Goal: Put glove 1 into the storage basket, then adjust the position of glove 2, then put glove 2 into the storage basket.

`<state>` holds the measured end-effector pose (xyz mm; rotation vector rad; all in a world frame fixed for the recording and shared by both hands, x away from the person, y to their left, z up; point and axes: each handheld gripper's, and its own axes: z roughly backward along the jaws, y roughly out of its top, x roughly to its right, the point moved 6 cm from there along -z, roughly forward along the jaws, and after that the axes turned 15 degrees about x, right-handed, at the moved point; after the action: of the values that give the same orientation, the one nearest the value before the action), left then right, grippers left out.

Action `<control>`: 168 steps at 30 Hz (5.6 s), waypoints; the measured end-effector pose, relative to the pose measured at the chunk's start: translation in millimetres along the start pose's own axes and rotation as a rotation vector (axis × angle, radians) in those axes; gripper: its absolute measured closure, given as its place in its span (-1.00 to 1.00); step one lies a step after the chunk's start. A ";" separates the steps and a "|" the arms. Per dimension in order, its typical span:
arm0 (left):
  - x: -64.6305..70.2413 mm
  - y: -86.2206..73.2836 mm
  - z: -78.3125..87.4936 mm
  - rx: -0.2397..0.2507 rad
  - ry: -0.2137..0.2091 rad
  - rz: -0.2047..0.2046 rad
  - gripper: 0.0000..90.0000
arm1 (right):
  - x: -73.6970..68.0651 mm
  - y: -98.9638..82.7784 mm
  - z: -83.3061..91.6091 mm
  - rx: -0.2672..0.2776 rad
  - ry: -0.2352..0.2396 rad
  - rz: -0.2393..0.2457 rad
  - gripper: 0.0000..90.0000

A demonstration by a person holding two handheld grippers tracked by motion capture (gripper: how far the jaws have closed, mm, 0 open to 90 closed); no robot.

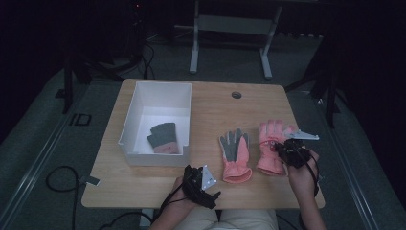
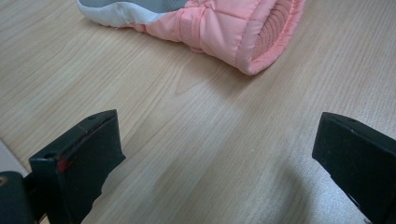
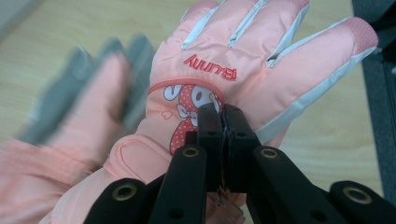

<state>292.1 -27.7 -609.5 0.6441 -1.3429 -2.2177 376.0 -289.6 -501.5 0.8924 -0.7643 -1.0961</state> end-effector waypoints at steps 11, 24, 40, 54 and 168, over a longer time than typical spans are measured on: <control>1.2 0.6 -0.2 0.004 -0.001 -0.003 -0.97 | -80.6 35.4 5.8 0.026 0.126 0.027 0.94; 1.8 1.0 0.4 0.006 -0.007 0.000 -0.97 | -102.8 -9.8 -35.4 -0.116 0.182 0.063 0.93; -0.4 2.7 0.6 0.014 -0.020 0.007 -0.97 | -94.8 0.4 -30.2 -0.057 0.250 0.036 0.56; 3.9 11.0 3.0 0.036 -0.056 0.002 -0.97 | -75.6 17.1 -7.3 0.021 0.264 0.056 0.41; -205.4 189.2 83.7 -0.127 -0.030 0.333 0.78 | -186.4 167.9 -35.4 0.228 0.426 -0.014 0.60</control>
<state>429.7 75.3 -374.0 0.3162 -1.2118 -2.0272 422.4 -70.5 -383.1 1.2760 -0.5315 -0.7992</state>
